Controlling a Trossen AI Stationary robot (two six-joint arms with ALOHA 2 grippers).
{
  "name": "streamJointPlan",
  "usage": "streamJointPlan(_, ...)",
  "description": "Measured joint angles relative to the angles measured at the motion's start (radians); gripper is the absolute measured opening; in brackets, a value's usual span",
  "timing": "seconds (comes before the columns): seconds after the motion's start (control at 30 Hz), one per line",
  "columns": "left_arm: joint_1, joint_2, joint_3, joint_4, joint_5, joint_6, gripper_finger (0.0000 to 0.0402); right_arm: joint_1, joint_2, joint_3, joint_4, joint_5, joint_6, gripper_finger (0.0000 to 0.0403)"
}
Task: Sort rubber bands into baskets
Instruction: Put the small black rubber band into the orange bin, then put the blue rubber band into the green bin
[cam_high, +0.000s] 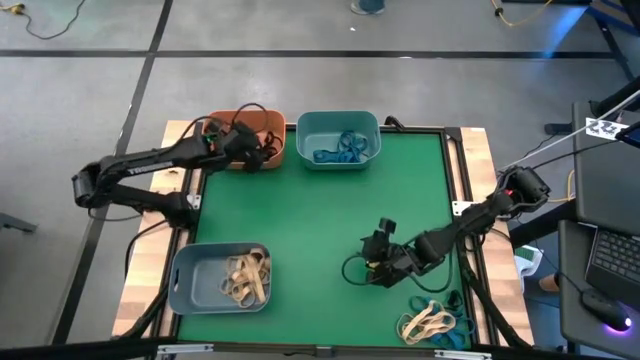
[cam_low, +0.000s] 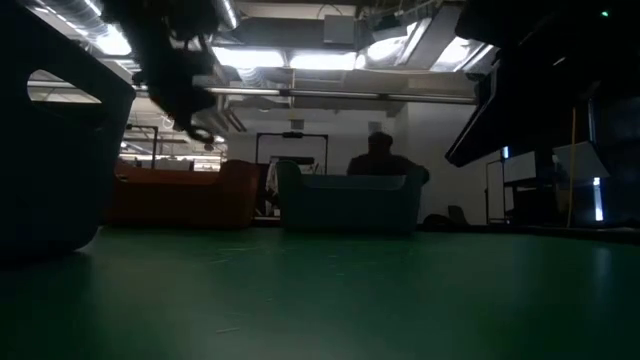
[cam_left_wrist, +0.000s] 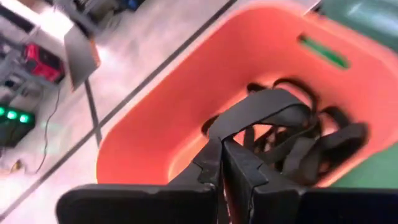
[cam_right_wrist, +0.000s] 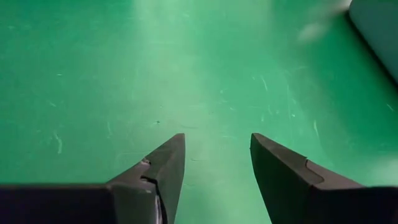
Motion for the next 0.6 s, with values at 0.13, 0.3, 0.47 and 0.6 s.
streamJointPlan(0.13,0.068,0.016,-0.022,0.003,0.084,-0.016,0.0025,-0.001,0.000,0.000,0.001,0.000,0.000,0.0182)
streamJointPlan(0.3,0.125,0.017,-0.011,-0.046,0.306,-0.017,0.0097,-0.001,0.000,0.000,0.002,0.001,0.000,0.0182)
streamJointPlan(0.47,0.145,0.014,0.038,-0.143,0.384,-0.073,0.0157,-0.001,0.000,0.000,0.003,0.001,0.000,0.0182)
streamJointPlan(0.6,0.120,0.002,0.070,-0.150,0.417,-0.099,0.0169,0.001,0.000,0.000,0.002,-0.011,0.000,0.0182)
